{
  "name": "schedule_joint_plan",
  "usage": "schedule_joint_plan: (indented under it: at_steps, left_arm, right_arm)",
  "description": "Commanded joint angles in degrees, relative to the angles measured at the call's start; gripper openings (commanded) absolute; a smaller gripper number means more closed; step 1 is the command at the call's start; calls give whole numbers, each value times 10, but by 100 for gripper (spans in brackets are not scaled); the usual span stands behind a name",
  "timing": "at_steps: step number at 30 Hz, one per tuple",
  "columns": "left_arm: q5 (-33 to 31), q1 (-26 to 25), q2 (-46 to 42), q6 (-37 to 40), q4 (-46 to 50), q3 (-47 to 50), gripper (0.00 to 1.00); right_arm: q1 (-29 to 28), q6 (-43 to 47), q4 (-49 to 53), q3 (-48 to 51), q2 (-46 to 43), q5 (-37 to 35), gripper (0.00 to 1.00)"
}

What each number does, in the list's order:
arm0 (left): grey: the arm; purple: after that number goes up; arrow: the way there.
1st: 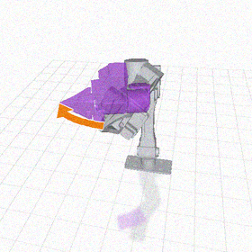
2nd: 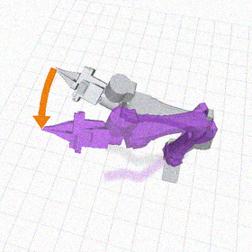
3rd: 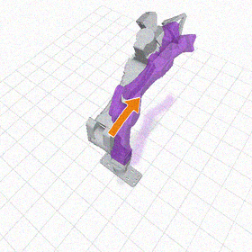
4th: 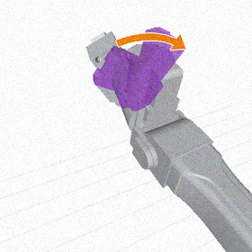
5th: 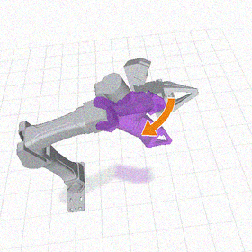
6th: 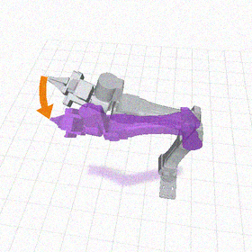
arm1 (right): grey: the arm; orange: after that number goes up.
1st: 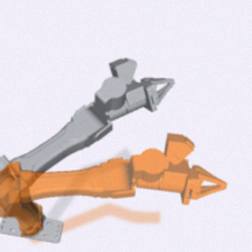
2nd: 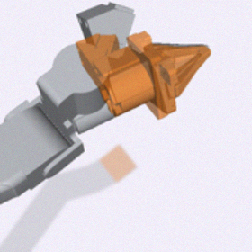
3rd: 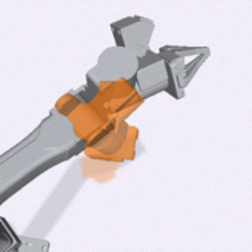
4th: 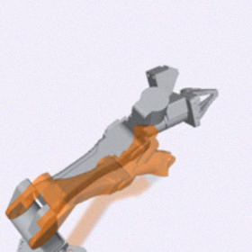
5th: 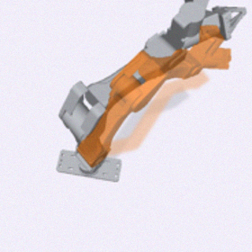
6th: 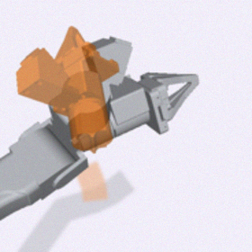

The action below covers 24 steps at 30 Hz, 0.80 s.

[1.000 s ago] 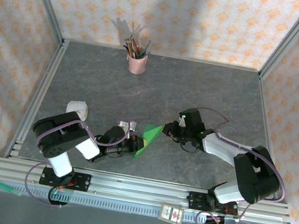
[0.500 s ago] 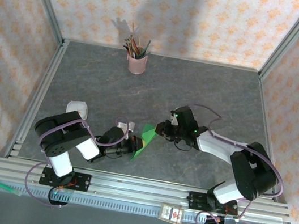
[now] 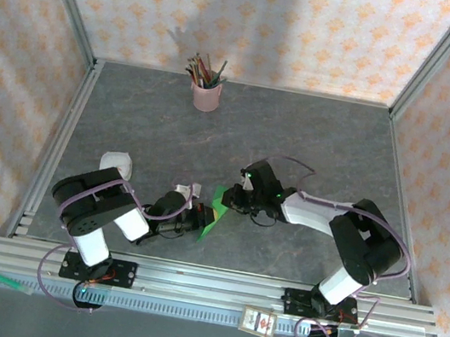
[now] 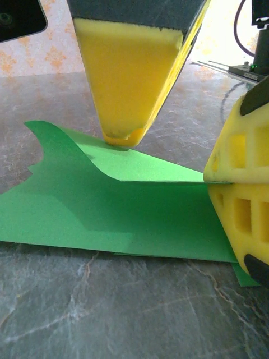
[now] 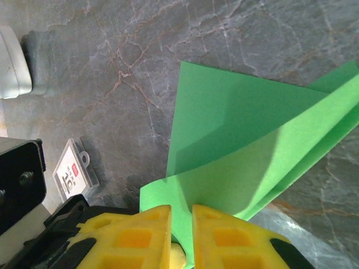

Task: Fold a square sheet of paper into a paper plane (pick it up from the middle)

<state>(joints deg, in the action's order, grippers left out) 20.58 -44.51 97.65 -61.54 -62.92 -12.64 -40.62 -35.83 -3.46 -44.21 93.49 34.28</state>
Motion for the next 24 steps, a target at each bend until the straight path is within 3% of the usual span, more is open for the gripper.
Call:
schedule_joint_plan:
  at_steps: [1, 24]
  left_arm:
    - [-16, 3, 6, -1, 40, 17, 0]
    - [-36, 4, 5, -16, 99, 13, 0]
  right_arm:
    - [-2, 18, -6, -22, 14, -9, 16]
    - [-2, 36, -4, -41, 60, -22, 15]
